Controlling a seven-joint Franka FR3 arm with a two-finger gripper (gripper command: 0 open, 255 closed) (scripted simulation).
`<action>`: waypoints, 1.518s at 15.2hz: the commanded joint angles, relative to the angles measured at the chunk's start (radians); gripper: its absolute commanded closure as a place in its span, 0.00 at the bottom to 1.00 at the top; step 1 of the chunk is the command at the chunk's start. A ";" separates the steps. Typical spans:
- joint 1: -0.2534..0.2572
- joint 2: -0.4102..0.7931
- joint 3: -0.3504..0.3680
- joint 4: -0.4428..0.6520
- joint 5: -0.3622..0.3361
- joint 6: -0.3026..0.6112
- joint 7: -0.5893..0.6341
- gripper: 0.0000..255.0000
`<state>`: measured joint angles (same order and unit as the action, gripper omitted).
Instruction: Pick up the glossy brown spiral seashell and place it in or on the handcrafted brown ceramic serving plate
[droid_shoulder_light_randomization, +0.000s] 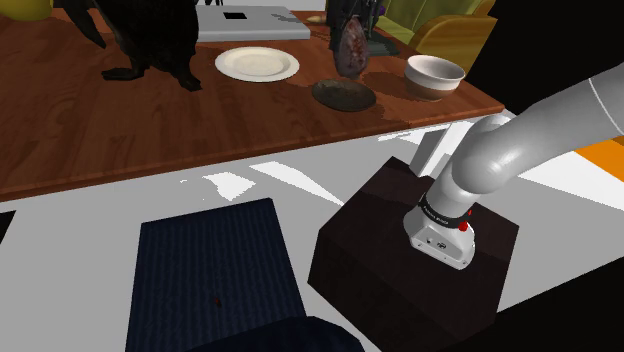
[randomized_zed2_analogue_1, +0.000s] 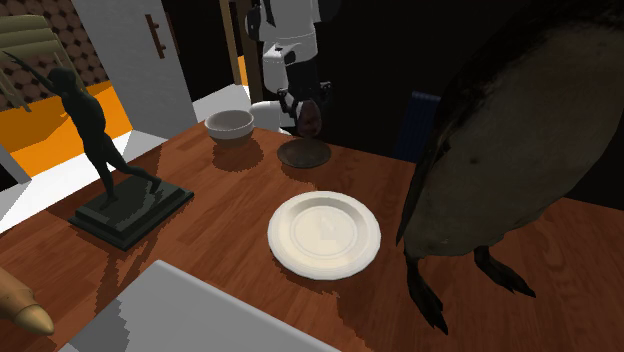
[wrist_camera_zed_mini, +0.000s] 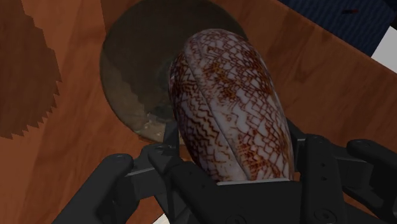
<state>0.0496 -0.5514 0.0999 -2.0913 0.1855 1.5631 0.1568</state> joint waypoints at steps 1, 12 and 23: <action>-0.009 -0.046 -0.032 -0.031 -0.013 -0.022 -0.037 1.00; -0.009 -0.084 -0.030 -0.193 -0.009 0.102 -0.059 1.00; -0.009 -0.090 -0.027 -0.246 -0.006 0.147 -0.065 1.00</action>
<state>0.0404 -0.6432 0.0716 -2.3312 0.1798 1.7144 0.0917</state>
